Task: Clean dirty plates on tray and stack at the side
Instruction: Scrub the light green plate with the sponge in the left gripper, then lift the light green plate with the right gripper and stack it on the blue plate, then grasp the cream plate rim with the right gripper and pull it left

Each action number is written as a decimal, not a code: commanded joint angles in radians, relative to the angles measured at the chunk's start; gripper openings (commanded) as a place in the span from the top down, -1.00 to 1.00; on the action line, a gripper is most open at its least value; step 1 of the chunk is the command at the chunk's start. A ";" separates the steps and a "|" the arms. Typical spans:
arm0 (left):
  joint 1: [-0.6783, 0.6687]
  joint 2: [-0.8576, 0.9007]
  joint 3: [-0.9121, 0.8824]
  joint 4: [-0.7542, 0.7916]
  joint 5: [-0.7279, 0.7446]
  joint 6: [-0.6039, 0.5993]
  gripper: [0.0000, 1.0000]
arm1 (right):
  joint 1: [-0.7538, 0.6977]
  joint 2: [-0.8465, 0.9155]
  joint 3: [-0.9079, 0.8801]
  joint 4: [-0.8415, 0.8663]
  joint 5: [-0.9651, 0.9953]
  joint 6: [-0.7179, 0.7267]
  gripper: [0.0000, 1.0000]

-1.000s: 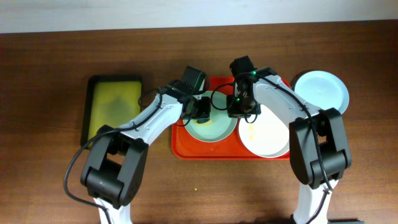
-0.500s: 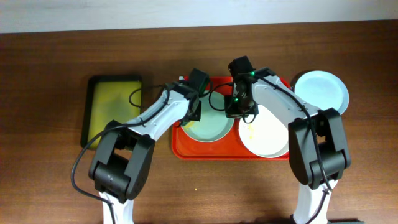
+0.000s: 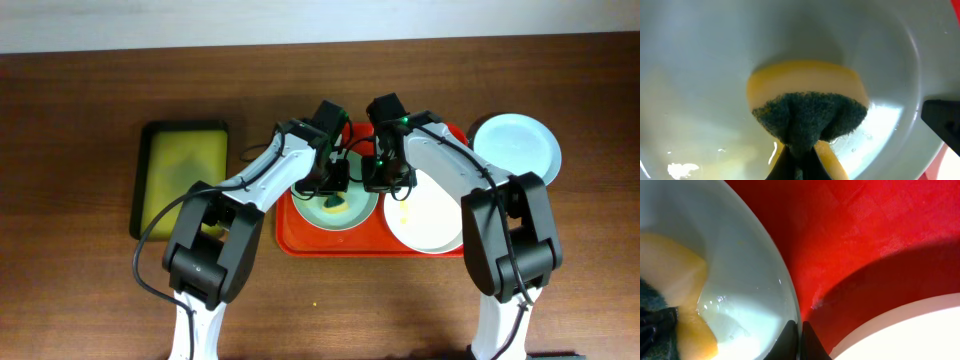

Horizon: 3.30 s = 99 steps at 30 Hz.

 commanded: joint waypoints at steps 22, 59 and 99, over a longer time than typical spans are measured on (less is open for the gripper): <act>0.035 -0.021 -0.020 0.014 -0.253 -0.043 1.00 | -0.003 -0.008 0.002 -0.011 0.015 -0.003 0.92; 0.507 -0.362 -0.016 -0.142 -0.230 -0.024 1.00 | -0.363 -0.238 0.245 -0.159 -0.208 -0.302 0.92; 0.327 -0.362 -0.018 -0.114 -0.216 0.017 1.00 | -0.433 -0.357 -0.435 -0.014 -0.041 -0.132 0.05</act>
